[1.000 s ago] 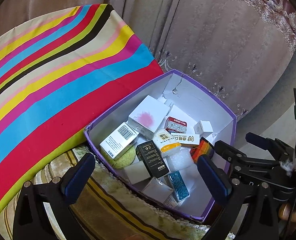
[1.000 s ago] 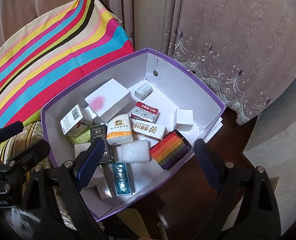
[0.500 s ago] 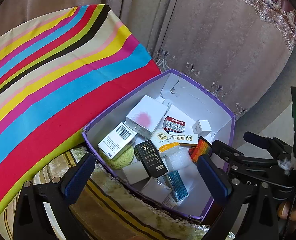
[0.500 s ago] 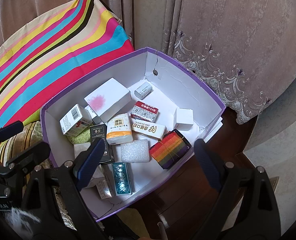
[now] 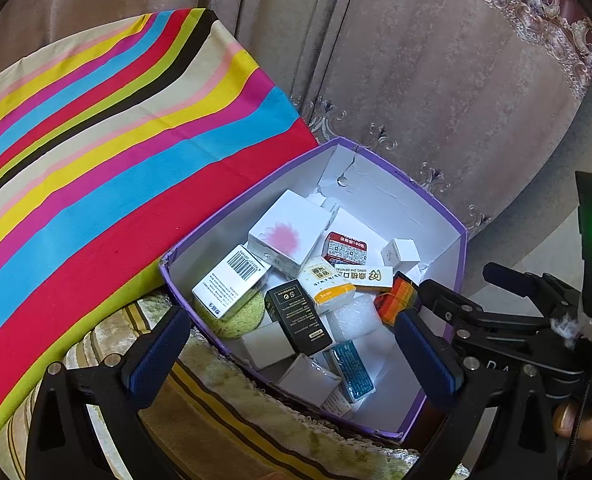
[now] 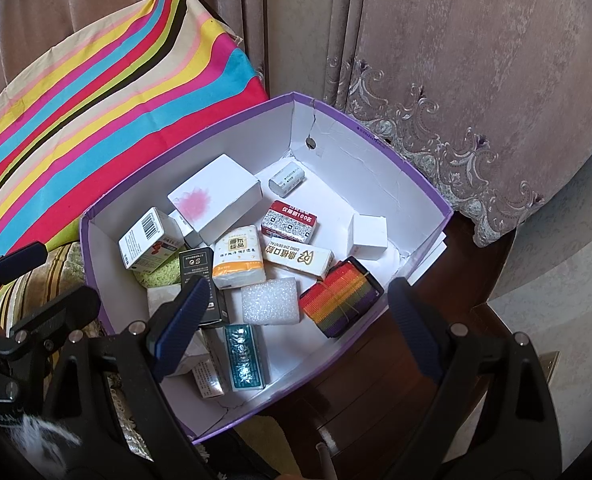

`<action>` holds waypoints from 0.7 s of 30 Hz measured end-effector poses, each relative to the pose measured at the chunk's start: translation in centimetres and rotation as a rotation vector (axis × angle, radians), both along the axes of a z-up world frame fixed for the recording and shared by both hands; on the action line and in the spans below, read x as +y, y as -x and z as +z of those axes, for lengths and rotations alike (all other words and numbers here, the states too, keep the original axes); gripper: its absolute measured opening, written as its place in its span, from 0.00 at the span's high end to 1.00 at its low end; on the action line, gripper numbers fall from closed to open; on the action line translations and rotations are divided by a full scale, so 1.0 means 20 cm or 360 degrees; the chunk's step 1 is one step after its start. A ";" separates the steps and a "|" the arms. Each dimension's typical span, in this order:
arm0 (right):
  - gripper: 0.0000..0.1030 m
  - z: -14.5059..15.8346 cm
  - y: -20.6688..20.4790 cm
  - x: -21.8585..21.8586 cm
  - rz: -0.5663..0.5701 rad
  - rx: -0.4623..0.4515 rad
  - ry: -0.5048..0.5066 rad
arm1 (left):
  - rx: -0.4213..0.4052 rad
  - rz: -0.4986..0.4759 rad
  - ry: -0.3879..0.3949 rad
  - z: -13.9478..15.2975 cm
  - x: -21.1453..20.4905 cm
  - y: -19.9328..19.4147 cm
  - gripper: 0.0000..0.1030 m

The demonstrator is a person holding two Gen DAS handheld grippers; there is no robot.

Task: Organize objects

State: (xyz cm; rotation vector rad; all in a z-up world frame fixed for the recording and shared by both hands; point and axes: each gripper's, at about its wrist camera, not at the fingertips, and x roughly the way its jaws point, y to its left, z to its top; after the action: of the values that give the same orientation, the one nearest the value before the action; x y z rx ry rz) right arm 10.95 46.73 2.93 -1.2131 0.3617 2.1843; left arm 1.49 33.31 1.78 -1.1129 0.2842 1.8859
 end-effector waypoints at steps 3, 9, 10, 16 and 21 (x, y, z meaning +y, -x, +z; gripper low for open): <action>0.11 0.00 0.00 0.00 0.0000 0.0000 0.0001 | 0.0000 0.0000 0.0000 0.00 0.00 0.00 0.00; 0.11 -0.01 0.00 -0.01 -0.0011 -0.0003 0.0007 | 0.0002 -0.0005 0.0000 0.00 0.00 0.00 0.00; 0.11 -0.01 0.00 -0.01 -0.0012 -0.0004 0.0007 | 0.0003 -0.0006 0.0000 0.00 0.00 0.00 0.00; 0.11 -0.01 0.00 0.00 -0.0010 -0.0004 0.0008 | 0.0009 -0.0018 0.0005 0.00 0.00 0.00 0.00; 0.11 -0.01 0.00 0.00 -0.0009 -0.0002 0.0009 | 0.0027 -0.0043 0.0015 0.00 0.01 -0.02 0.00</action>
State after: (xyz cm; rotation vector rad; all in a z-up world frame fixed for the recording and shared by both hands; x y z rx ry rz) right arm 10.95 46.71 2.73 -1.2149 0.3706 2.1787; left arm 1.82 33.55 1.84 -1.0948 0.3166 1.8728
